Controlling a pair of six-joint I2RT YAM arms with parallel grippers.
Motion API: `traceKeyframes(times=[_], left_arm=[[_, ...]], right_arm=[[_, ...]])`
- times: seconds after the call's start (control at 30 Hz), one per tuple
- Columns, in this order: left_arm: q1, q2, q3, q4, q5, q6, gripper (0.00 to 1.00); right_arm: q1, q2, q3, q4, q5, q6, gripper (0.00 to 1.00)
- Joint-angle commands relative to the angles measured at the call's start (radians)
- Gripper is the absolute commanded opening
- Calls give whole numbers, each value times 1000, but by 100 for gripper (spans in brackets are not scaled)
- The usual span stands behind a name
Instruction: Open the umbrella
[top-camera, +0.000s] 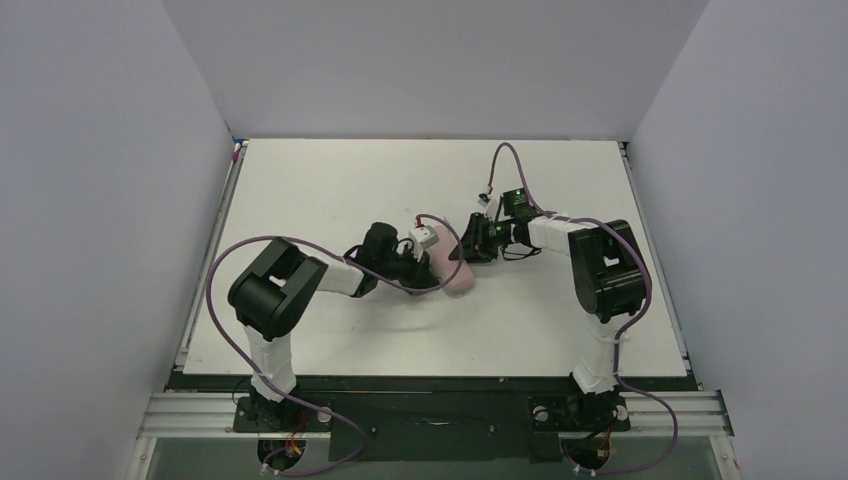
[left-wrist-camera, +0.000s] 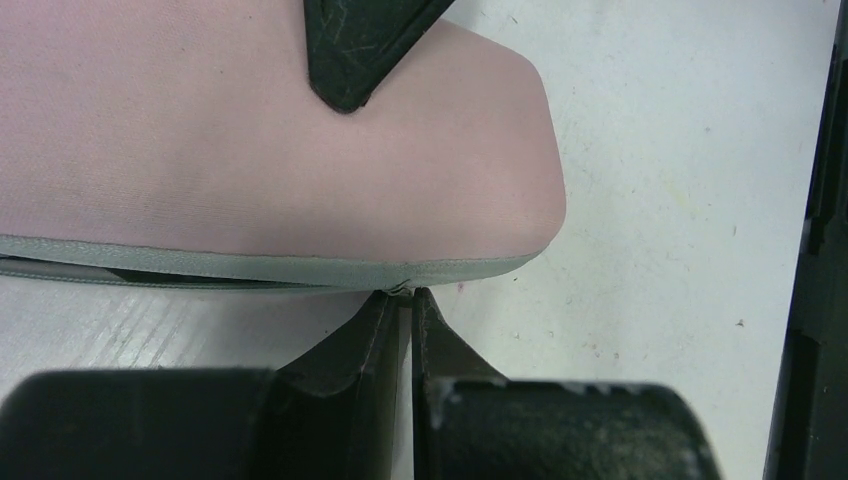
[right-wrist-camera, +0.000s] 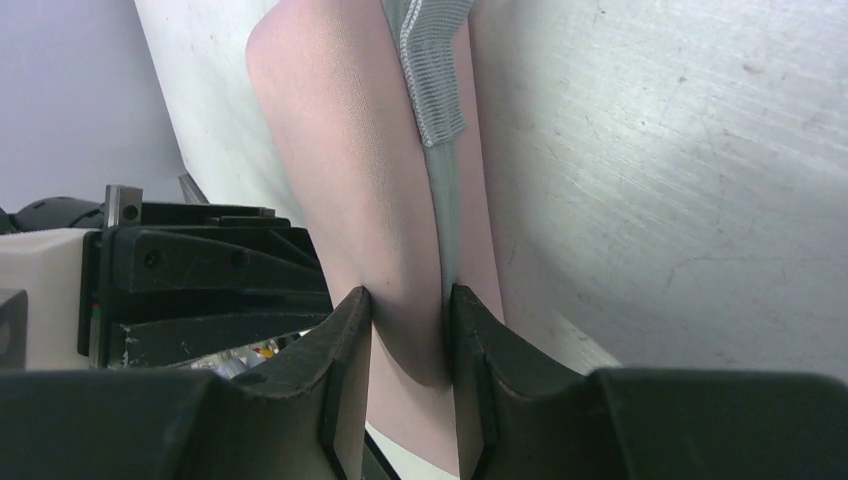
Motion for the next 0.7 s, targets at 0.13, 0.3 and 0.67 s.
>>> traceKeyframes(times=[0.13,0.3,0.67], left_arm=[[-81,-32,-52,-240,97,165,0],[-83,-30,-16,-322,101,235,0],[-121,-55,-10,-299,-9,255,0]], right_arm=[[-27,-64,-62,142,282,122,0],[-31,-84,-70,135,295,89,0],[-68,-148,-174,177,435,225,0]])
